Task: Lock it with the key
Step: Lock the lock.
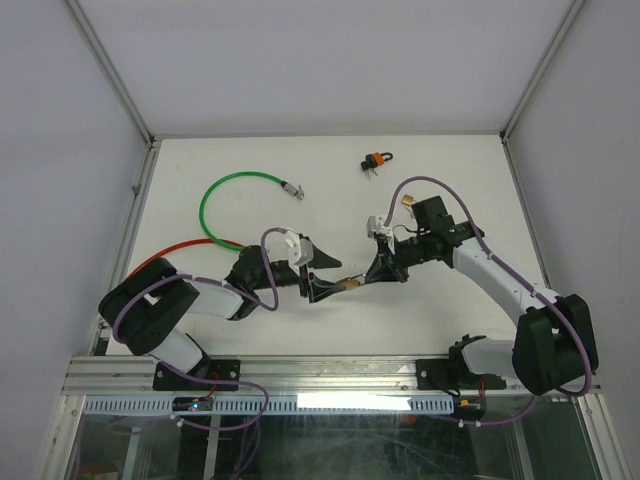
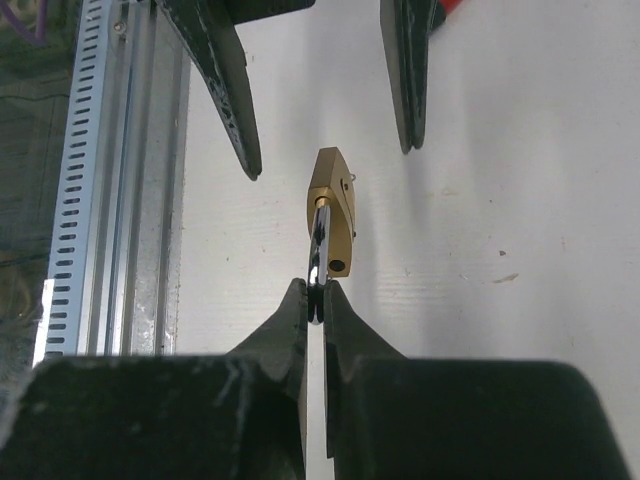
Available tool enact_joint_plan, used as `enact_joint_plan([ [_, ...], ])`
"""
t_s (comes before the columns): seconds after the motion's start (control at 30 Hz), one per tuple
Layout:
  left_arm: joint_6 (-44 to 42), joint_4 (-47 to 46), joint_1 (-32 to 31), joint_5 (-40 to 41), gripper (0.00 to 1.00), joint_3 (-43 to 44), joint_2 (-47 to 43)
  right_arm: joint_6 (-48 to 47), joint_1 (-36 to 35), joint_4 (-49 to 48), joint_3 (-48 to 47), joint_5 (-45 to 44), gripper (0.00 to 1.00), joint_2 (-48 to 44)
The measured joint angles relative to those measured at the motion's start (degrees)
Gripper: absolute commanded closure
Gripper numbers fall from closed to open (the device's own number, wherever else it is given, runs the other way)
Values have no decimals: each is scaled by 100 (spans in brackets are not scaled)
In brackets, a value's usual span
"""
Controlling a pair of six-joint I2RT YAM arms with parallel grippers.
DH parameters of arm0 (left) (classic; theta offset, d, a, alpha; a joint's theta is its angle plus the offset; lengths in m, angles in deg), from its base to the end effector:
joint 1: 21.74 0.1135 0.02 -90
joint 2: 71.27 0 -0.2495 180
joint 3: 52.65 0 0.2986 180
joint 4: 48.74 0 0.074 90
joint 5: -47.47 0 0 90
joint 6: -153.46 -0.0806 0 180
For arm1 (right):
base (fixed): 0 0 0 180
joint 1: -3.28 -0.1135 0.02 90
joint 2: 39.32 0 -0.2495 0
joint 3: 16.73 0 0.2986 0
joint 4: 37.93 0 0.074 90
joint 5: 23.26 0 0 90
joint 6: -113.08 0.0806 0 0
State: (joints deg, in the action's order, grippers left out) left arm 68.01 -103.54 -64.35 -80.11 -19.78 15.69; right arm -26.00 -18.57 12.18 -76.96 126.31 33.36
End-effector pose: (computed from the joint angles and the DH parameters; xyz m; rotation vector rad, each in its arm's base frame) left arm 0.2021 -0.2527 0.1225 1.0365 1.3248 -1.1400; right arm 0.2435 0.1725 0.1854 -1.5428 1.6303 1.1088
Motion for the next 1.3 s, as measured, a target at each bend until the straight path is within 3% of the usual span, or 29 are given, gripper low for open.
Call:
enact_joint_plan([
  [0.3, -258, 208, -245, -76, 50, 173, 809, -87, -225, 22, 0, -354, 100, 225],
  [0.63, -310, 210, -245, -190, 71, 343, 1274, -101, -481, 9, 0, -581, 100, 533],
  [0.87, -415, 216, -245, -297, 71, 367, 1523, -103, -579, -31, 0, -730, 100, 706],
  [1.17, -553, 203, -245, -361, 99, 367, 1731, -111, -693, -92, 0, -942, 100, 951],
  [1.3, -555, 101, -243, -455, 100, 372, 1801, -138, -715, -90, -4, -977, 100, 970],
])
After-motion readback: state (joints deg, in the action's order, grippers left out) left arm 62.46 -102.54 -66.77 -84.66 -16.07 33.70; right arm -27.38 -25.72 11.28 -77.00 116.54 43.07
